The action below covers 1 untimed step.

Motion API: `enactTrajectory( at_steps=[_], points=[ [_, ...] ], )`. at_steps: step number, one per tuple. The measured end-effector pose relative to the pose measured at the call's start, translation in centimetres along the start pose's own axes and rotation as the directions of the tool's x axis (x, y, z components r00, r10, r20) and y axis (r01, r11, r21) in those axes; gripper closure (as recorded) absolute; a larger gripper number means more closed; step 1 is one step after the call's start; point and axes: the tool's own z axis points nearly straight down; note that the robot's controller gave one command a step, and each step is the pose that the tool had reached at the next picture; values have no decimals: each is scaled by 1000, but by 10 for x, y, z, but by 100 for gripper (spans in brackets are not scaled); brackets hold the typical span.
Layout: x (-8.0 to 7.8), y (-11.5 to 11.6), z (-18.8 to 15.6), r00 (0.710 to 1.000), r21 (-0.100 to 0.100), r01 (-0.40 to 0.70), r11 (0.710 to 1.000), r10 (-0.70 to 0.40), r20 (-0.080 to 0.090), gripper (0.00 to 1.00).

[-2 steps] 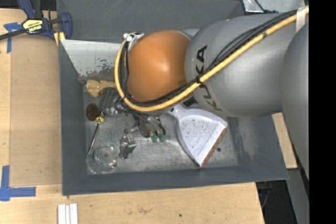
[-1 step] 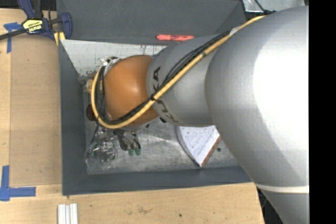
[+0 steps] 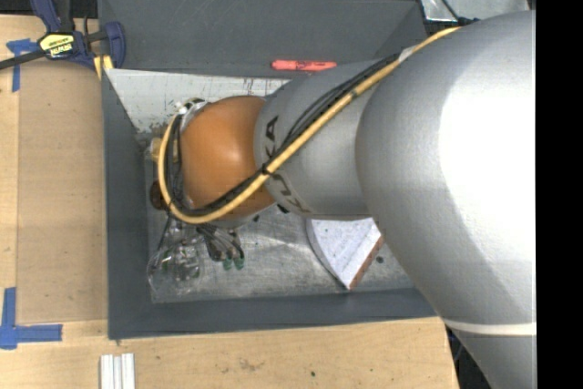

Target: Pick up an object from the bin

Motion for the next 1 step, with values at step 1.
enactTrajectory(
  at_steps=[1],
  points=[
    [-19, -4, 2, 999, 2, 36, 999, -36, -15, 100]
  ],
)
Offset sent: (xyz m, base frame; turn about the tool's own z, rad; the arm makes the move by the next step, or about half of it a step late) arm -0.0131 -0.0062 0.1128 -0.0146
